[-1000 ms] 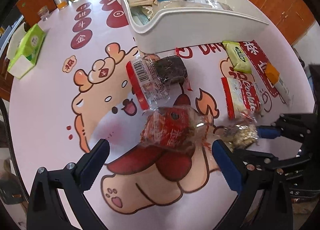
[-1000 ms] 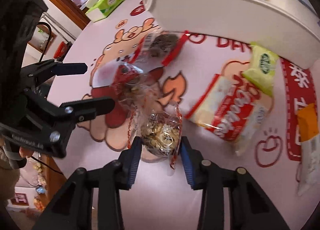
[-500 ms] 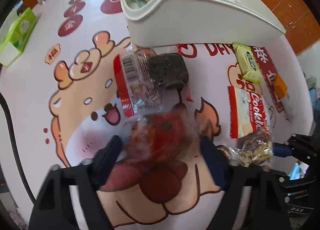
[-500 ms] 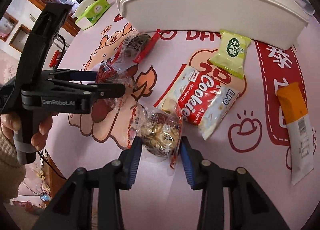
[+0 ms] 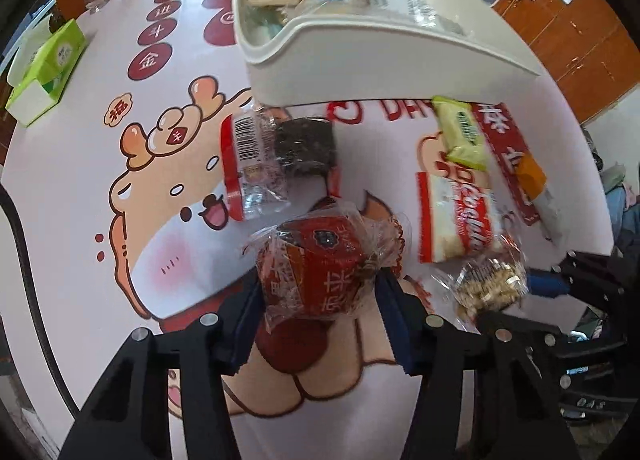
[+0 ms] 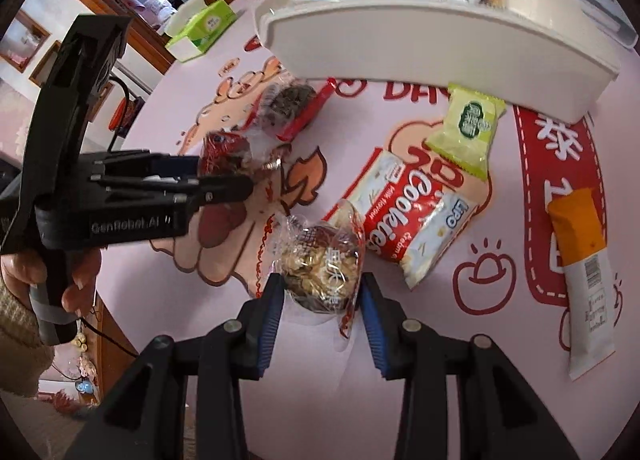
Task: Organize snacks
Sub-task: 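Lift both packs over the white tray and release them inside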
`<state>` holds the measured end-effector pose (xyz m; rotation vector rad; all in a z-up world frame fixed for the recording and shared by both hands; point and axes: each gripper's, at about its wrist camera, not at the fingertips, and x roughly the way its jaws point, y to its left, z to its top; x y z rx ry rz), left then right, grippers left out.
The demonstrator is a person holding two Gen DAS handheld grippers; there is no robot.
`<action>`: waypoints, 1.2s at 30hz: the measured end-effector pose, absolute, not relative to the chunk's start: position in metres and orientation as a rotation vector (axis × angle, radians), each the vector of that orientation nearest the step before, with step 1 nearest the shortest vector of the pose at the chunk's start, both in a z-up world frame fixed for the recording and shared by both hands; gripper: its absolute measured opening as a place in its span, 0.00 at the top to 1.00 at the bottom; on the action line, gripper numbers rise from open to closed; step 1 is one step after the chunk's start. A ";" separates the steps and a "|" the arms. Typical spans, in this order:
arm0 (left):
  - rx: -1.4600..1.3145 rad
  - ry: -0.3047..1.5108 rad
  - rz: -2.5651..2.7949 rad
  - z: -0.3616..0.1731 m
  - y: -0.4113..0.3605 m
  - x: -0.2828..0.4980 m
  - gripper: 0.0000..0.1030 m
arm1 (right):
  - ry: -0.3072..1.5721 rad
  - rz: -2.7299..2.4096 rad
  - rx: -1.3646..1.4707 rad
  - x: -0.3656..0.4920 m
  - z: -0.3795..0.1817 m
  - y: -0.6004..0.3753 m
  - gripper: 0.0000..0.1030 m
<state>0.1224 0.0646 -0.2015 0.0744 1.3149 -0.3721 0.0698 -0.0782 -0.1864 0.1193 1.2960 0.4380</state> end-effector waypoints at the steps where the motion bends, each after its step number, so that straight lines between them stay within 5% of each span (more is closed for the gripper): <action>1: 0.072 1.310 -0.380 -0.197 0.063 0.120 0.48 | 1.291 0.440 0.122 0.070 -0.183 -0.079 0.62; 14: 0.066 1.132 -0.440 -0.112 0.039 0.128 0.48 | 1.176 0.421 0.154 0.082 -0.130 -0.108 0.62; 27: 0.094 0.862 -0.386 0.001 0.008 0.197 0.48 | 0.862 0.253 0.086 0.146 -0.020 -0.165 0.62; 36: 0.092 0.833 -0.351 0.026 -0.009 0.232 0.47 | 0.749 0.127 0.086 0.181 0.020 -0.181 0.62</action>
